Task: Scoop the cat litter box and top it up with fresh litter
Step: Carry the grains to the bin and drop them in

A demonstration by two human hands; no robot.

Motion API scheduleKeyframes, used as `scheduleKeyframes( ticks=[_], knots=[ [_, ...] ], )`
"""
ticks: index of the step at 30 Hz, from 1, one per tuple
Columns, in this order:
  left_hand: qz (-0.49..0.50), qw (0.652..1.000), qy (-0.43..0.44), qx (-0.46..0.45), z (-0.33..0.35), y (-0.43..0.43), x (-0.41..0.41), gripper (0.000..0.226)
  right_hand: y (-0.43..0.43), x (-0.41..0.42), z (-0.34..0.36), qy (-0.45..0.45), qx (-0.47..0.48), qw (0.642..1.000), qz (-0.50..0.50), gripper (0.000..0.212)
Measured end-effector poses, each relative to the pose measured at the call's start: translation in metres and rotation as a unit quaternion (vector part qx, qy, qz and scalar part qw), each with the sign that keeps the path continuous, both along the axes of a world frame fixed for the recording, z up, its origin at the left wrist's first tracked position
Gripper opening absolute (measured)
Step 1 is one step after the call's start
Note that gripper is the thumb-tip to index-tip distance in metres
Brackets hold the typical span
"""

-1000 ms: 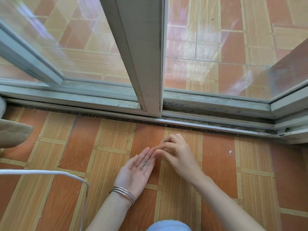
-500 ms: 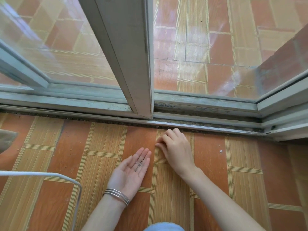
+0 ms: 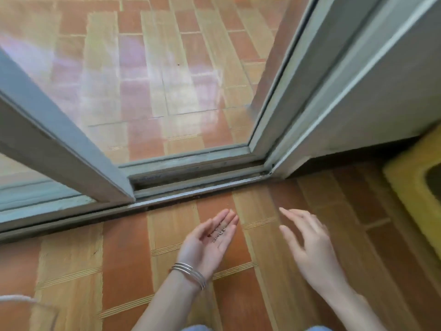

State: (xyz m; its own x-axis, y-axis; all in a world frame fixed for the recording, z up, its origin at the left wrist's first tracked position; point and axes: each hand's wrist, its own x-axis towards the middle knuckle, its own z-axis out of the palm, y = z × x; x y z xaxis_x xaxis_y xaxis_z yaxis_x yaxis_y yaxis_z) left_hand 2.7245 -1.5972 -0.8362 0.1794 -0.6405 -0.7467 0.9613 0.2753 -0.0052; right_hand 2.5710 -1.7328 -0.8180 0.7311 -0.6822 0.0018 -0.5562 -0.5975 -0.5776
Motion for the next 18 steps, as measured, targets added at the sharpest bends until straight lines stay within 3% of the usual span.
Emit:
scheduleKeyframes(
  ticks=[8, 18],
  knots=[
    [-0.239, 0.968, -0.047, -0.054, 0.054, -0.111, -0.101, 0.032, -0.034, -0.134, 0.041, 0.098, -0.153, 0.964, -0.192, 0.044],
    [-0.431, 0.892, -0.103, -0.091, 0.128, -0.194, -0.207, 0.037, -0.036, -0.235, 0.073, 0.154, -0.168, 0.922, -0.313, 0.048]
  ],
)
